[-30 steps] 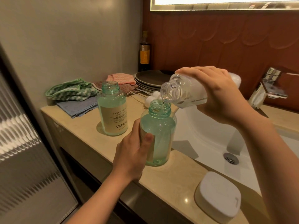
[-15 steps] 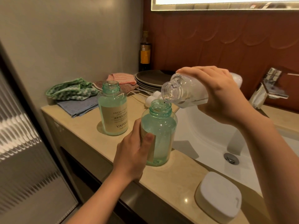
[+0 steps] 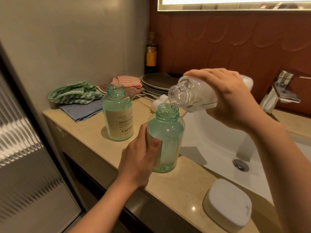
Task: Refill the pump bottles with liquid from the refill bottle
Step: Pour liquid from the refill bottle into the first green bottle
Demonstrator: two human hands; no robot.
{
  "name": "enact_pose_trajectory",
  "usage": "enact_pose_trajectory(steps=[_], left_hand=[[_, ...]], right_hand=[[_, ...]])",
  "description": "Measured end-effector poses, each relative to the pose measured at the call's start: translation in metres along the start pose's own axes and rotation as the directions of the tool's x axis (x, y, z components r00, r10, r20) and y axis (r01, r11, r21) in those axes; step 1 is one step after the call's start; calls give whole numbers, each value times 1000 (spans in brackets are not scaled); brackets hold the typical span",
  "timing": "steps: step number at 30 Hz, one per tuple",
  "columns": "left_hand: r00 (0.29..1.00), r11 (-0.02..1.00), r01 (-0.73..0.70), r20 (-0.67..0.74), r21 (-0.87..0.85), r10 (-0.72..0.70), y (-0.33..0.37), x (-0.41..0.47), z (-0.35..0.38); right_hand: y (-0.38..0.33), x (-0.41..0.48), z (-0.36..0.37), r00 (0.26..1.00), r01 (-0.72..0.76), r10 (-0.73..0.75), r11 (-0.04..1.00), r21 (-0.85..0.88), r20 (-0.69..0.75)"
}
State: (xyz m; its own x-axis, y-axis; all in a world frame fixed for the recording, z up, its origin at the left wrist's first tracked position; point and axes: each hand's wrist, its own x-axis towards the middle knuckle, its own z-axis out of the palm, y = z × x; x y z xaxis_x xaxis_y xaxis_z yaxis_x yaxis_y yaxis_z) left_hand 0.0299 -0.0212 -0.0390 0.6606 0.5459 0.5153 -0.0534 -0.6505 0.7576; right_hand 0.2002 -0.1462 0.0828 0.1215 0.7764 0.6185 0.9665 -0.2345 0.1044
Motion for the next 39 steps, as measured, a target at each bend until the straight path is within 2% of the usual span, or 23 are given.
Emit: enact_pose_trajectory(steps=[39], left_hand=[[1000,1000,-17,-13,-6,17,-1,-1,0]], right_hand=[[2,0,0,1000,19,-19,1000,-3,-15]])
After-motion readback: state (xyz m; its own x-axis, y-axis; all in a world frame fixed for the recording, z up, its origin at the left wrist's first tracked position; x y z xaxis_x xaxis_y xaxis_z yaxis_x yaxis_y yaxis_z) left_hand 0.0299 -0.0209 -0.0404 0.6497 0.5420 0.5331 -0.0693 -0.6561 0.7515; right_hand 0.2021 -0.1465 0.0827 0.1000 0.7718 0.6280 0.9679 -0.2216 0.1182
